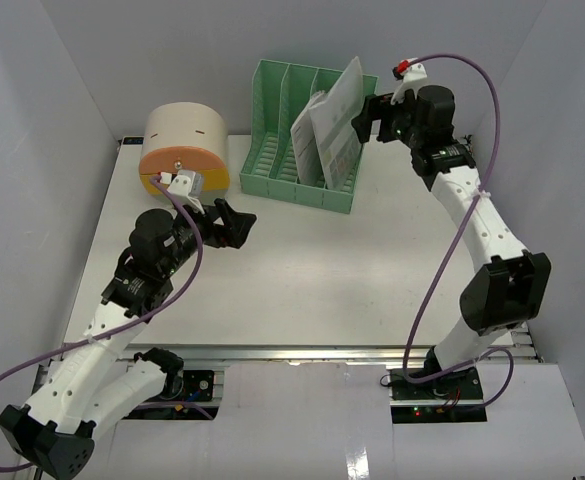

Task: Organize the desk

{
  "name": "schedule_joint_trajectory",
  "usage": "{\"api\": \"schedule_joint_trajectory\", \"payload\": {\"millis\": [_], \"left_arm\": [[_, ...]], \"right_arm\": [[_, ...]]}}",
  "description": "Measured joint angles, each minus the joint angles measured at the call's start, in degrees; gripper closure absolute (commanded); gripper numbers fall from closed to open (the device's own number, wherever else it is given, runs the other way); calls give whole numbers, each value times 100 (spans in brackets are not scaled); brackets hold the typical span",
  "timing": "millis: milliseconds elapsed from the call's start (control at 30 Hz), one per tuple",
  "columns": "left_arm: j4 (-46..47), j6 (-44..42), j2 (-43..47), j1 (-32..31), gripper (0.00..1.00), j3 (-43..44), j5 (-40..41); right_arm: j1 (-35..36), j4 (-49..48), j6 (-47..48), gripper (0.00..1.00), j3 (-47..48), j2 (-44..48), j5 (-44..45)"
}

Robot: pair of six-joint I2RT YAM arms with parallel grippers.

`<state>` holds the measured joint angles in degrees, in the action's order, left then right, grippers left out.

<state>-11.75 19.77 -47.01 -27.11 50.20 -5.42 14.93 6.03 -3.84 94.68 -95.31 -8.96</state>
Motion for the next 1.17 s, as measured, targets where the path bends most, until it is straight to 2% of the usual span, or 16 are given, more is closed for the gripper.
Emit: {"api": "schedule_joint_trajectory", "payload": {"millis": [200,367,700,800,1167], "left_arm": [[-368,-287,202,0,2,-171,-339],[-567,-475,524,0,2,-656,-593],[-728,-655,1385,0,2,-1676,-755],[-702,-684,1514,0,2,-1692,-749],[-623,-731,1498,0,2,-1694,-749]], "right_arm": [[-137,409,1071,10,-1582,1624,-282],[-224,775,1526,10,-3152,2914,-218],[-260,891,1550,10,-5981,5030,686],[-260,789,1390,10,-6262,5358,1023],[-261,269,1134,10,-6439,5331,1714]]}}
